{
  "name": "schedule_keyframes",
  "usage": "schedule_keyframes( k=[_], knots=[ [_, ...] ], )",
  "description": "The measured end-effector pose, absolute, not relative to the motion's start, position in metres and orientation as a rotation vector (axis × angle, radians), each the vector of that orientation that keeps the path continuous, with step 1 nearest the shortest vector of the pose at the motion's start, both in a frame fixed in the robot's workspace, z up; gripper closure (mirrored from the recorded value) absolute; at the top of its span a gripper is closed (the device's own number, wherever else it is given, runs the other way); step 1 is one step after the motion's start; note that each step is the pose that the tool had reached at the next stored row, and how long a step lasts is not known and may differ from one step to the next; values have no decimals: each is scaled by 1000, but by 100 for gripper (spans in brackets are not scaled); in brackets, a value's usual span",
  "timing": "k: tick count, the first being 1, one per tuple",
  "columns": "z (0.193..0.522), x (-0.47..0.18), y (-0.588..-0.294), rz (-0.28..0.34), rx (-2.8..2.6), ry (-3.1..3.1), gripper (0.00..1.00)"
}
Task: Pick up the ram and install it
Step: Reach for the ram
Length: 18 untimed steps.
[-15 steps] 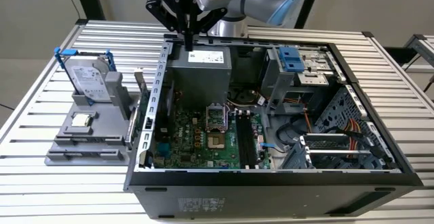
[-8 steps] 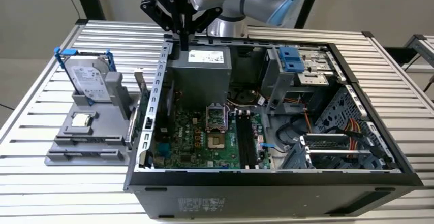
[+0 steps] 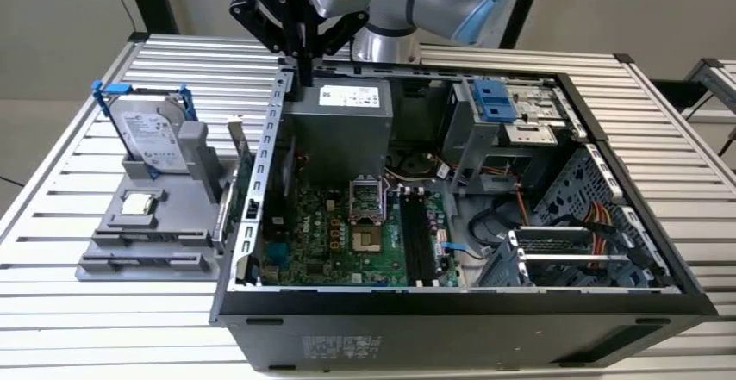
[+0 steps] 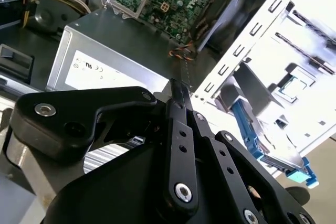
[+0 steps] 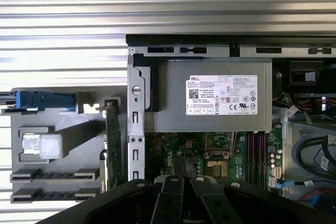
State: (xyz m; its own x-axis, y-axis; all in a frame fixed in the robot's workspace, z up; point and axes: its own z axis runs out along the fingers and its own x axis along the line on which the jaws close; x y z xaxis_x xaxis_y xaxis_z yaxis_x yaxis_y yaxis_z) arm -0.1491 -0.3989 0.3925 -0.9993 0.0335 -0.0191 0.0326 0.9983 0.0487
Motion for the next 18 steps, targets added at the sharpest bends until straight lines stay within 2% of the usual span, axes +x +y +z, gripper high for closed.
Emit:
schedule_keyframes(
  k=[18],
  knots=[
    [392, -166, -399, 76, 52, 3120, 100]
  ],
)
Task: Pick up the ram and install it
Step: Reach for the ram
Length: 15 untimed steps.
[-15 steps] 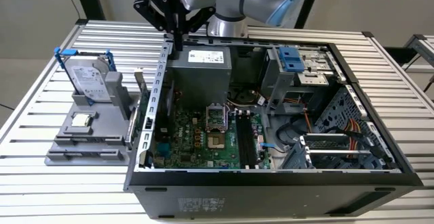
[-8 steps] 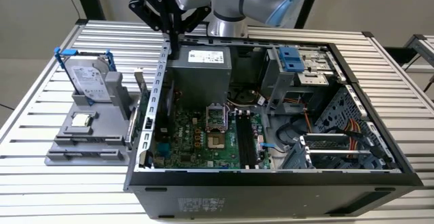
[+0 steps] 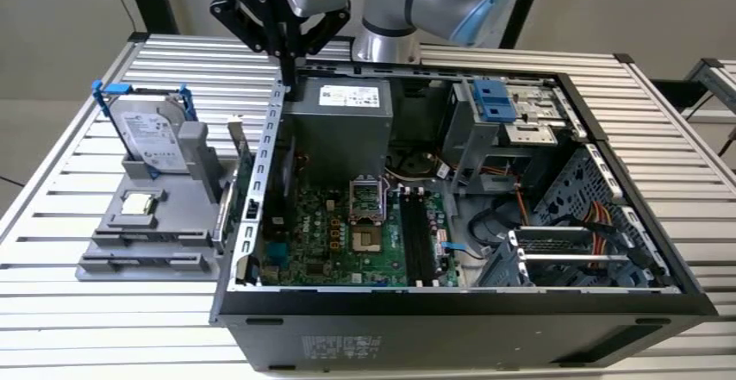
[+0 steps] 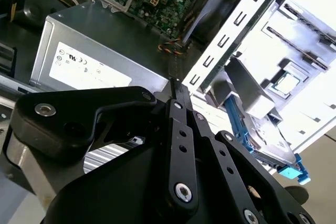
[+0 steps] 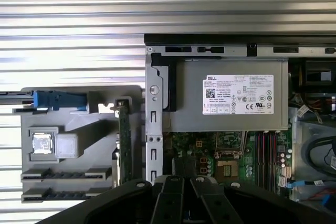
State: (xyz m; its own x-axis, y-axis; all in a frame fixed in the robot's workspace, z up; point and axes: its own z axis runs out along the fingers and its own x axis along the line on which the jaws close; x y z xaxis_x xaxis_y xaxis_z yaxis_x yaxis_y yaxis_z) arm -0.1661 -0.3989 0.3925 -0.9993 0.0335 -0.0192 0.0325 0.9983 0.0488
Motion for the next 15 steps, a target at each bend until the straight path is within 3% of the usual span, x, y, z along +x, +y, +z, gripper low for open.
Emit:
schedule_keyframes(
  k=[15],
  knots=[
    [393, -179, -399, 76, 52, 3120, 100]
  ],
)
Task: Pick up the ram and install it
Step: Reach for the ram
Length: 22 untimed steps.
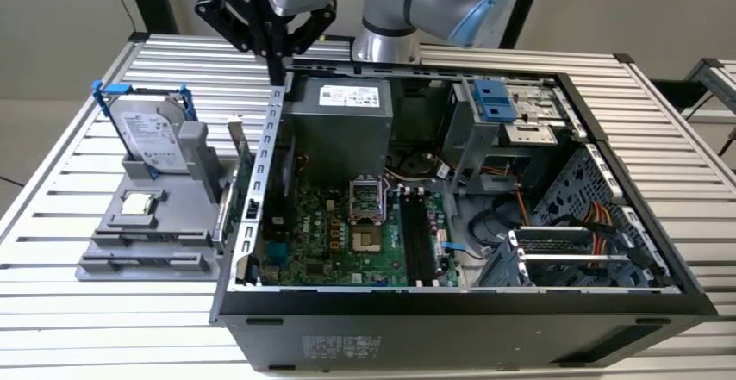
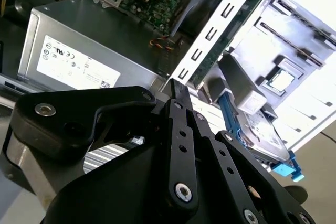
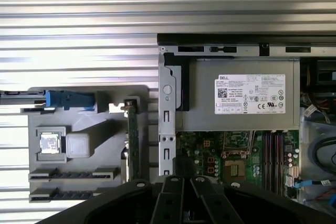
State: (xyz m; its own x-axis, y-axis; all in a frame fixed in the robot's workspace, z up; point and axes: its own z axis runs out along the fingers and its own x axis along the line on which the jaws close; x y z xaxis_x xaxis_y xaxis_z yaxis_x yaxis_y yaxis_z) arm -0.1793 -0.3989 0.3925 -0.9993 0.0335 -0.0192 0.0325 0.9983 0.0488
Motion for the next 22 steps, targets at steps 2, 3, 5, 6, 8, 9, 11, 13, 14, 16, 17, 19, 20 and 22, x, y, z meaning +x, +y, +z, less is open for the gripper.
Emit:
schedule_keyframes(
  k=[2, 3, 5, 6, 8, 9, 11, 13, 14, 16, 17, 19, 20, 22],
  knots=[
    [393, -181, -399, 76, 51, 3120, 100],
    [393, -182, -399, 76, 52, 3120, 100],
    [392, -185, -399, 76, 51, 3120, 100],
    [393, -186, -399, 76, 51, 3120, 100],
    [393, -188, -399, 76, 52, 3120, 100],
    [393, -189, -399, 76, 52, 3120, 100],
    [393, -191, -399, 76, 52, 3120, 100],
    [393, -193, -399, 76, 51, 3120, 100],
    [393, -195, -399, 76, 51, 3120, 100],
    [393, -197, -399, 76, 51, 3120, 100],
    [393, -198, -399, 76, 52, 3120, 100],
    [393, -200, -399, 76, 52, 3120, 100],
    [392, -201, -399, 76, 52, 3120, 100],
    [393, -203, -399, 76, 51, 3120, 100]
  ],
)
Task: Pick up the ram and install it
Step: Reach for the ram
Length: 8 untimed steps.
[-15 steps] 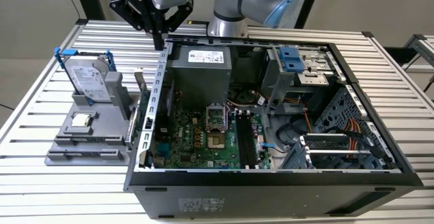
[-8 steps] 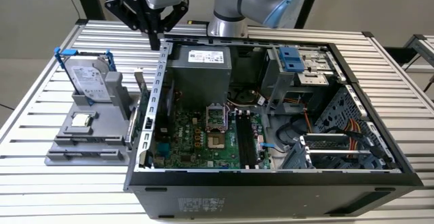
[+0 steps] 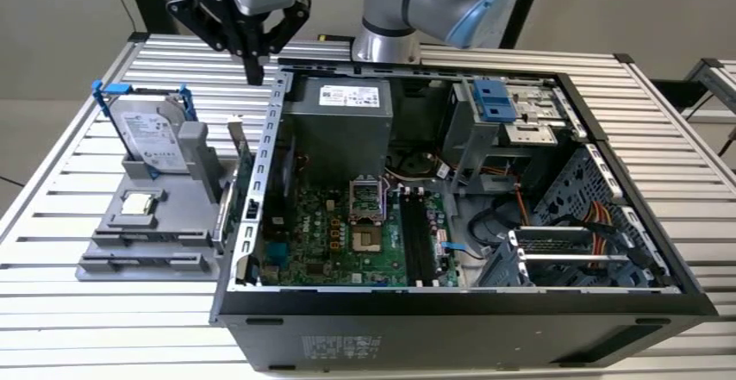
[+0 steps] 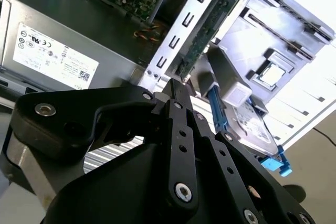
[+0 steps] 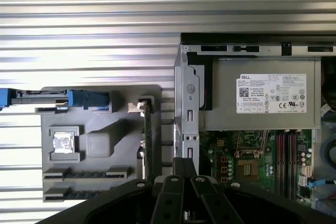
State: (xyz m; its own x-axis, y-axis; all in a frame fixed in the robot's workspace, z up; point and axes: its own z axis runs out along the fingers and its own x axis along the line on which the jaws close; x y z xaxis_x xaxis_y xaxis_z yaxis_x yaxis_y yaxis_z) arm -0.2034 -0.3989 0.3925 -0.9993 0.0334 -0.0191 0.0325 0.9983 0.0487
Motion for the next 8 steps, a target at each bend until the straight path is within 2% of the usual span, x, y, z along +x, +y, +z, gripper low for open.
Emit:
schedule_keyframes(
  k=[8],
  knots=[
    [393, -214, -399, 76, 51, 3120, 100]
  ],
)
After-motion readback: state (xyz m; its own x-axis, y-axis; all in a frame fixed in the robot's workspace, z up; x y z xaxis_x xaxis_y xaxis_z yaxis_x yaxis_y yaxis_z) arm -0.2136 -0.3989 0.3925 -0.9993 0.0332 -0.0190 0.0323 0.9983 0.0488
